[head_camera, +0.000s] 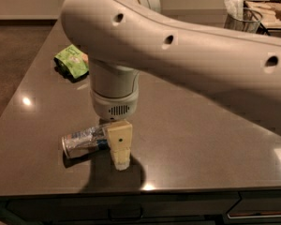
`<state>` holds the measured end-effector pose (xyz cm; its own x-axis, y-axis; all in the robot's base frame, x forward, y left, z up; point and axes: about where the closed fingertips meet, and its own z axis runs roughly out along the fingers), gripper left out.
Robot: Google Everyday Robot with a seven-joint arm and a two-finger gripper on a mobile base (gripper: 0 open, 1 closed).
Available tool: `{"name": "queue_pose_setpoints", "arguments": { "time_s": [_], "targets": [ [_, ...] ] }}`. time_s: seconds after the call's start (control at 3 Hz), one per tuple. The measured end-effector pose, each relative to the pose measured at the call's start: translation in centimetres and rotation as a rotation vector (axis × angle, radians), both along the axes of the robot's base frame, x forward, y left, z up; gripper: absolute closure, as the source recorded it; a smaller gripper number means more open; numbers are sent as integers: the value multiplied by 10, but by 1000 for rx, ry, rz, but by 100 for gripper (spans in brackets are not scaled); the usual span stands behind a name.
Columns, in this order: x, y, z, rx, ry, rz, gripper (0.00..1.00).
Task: Move redbull can near green rice chip bag
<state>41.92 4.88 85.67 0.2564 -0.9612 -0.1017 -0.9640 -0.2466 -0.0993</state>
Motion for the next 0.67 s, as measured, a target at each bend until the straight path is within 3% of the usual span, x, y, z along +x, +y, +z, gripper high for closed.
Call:
{"name": "queue_pose_setpoints", "arguments": {
  "time_s": [0.67],
  "targets": [
    [5, 14, -10, -7, 19, 10, 41]
  ]
}}
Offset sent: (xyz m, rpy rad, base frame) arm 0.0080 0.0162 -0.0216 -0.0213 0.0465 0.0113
